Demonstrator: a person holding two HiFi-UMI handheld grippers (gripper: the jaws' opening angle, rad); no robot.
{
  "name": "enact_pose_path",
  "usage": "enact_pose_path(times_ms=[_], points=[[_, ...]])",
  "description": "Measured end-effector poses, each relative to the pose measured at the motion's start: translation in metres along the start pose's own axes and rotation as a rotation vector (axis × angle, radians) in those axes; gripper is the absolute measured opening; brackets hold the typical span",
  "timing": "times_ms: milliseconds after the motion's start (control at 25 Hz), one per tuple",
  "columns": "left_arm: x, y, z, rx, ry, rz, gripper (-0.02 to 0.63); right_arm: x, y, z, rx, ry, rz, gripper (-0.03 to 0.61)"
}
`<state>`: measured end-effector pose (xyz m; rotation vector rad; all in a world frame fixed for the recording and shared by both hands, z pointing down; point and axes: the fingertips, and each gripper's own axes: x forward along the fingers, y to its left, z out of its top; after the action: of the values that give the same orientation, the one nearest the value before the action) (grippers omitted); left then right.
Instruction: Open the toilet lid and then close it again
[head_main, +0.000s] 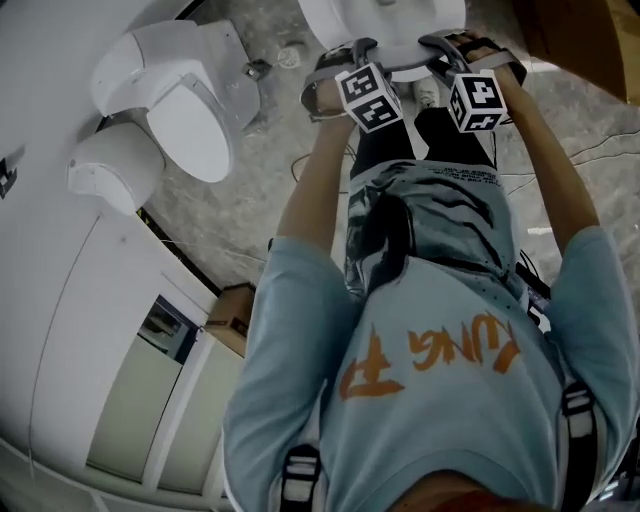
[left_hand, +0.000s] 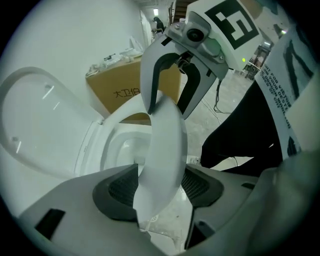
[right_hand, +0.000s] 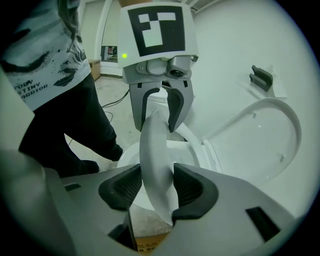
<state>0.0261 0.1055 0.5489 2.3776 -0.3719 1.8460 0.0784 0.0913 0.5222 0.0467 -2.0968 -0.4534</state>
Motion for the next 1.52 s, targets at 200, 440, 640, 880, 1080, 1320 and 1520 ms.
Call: enact_pose_path(times_ms=[200,440,640,880,1080,1320,1520], points=[[0.044,-0.028,-0.017,0.032,0.047,-0.031,0.279,0.038,0.042,-0.02,-0.083,0.024,0.046,0.224],[0.093,-0.059,-0.03,0.043,0.108,-0.057,0.288,0.075,0.088,-0.045,-0.096,0.039,0.1,0.249],[0.133,-0.071,-0.042,-0.013,0.098,-0.08,0.29,0.108,0.114,-0.062,-0.045,0.041,0.153,0.249],[0.18,-0.077,-0.056,-0.04,0.086,-0.082,0.29,0.149,0.133,-0.082,-0.021,0.073,0.178,0.25],[0.205,-0.078,-0.064,-0.047,0.083,-0.072,0.29,0.173,0.144,-0.095,-0.029,0.097,0.22,0.245],[0.21,-0.08,-0.064,-0.05,0.1,-0.103,0.302,0.177,0.149,-0.097,-0.013,0.11,0.26,0.251],[0.189,-0.077,-0.058,-0.138,0.072,-0.164,0.251,0.158,0.134,-0.088,0.108,0.112,0.292,0.25]])
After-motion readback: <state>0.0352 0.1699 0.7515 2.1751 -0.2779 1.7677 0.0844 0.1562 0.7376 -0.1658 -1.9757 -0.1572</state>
